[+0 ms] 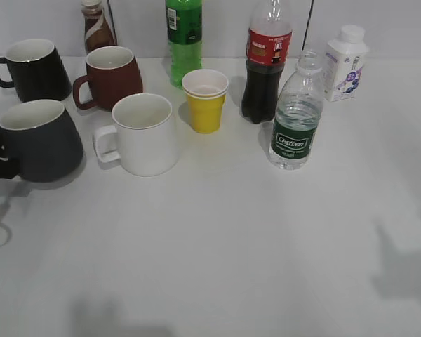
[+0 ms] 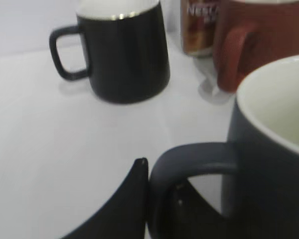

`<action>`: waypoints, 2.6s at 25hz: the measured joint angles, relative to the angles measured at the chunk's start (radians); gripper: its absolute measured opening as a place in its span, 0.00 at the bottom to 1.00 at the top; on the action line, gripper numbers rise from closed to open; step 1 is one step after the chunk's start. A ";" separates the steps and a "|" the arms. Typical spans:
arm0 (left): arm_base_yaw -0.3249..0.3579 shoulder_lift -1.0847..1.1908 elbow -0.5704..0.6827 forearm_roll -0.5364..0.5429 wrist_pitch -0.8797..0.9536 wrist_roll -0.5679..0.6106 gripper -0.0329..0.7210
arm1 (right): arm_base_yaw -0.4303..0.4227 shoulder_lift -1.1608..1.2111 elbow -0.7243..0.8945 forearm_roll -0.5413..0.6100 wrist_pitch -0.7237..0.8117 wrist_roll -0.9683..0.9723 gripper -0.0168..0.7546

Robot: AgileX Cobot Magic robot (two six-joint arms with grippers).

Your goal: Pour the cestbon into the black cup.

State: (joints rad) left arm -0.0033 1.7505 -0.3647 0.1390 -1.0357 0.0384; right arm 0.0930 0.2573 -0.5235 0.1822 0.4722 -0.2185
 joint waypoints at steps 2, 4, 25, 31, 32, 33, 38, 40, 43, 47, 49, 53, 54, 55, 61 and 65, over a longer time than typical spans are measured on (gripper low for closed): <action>0.000 -0.021 0.000 0.015 0.001 0.001 0.10 | 0.000 0.091 0.017 0.052 -0.192 -0.031 0.68; 0.000 -0.045 0.000 0.025 0.001 0.001 0.10 | 0.000 0.169 0.037 0.097 -0.345 -0.044 0.67; 0.000 -0.309 0.000 0.149 0.041 0.002 0.10 | 0.403 1.286 0.154 0.028 -1.329 0.181 0.82; -0.005 -0.334 0.000 0.175 0.105 0.002 0.10 | 0.403 1.486 0.046 -0.038 -1.351 0.258 0.83; -0.011 -0.334 0.000 0.175 0.114 0.002 0.10 | 0.403 1.513 0.020 -0.039 -1.355 0.259 0.83; -0.023 -0.334 0.000 0.175 0.128 0.002 0.10 | 0.403 1.544 -0.012 -0.040 -1.357 0.261 0.83; -0.145 -0.346 0.000 0.179 0.208 0.002 0.10 | 0.403 1.636 -0.128 0.008 -1.363 0.255 0.64; -0.207 -0.362 0.000 0.182 0.235 0.002 0.10 | 0.403 1.637 -0.131 0.019 -1.360 0.225 0.64; -0.309 -0.382 0.000 0.184 0.246 -0.001 0.10 | 0.403 1.609 -0.131 -0.057 -1.313 0.180 0.64; -0.429 -0.385 0.000 0.184 0.264 -0.002 0.10 | 0.418 1.488 -0.131 -0.326 -1.229 0.147 0.64; -0.476 -0.385 -0.003 0.184 0.302 -0.002 0.10 | 0.447 1.410 -0.141 -0.391 -1.159 0.074 0.64; -0.540 -0.385 -0.046 0.181 0.384 -0.002 0.10 | 0.498 1.301 -0.202 -0.419 -0.982 -0.147 0.64; -0.548 -0.385 -0.059 0.179 0.387 -0.002 0.10 | 0.503 1.290 -0.214 -0.420 -0.959 -0.207 0.64; -0.554 -0.385 -0.070 0.176 0.387 -0.003 0.10 | 0.505 1.281 -0.226 -0.422 -0.947 -0.258 0.64; -0.558 -0.385 -0.092 0.128 0.403 -0.051 0.10 | 0.508 1.276 -0.245 -0.422 -0.924 -0.593 0.64; -0.558 -0.385 -0.092 0.128 0.427 -0.054 0.10 | 0.508 1.276 -0.245 -0.422 -0.921 -0.728 0.64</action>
State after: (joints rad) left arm -0.5611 1.3659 -0.4563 0.2670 -0.6084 -0.0154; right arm 0.6007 1.5329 -0.7687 -0.2400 -0.4487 -0.9467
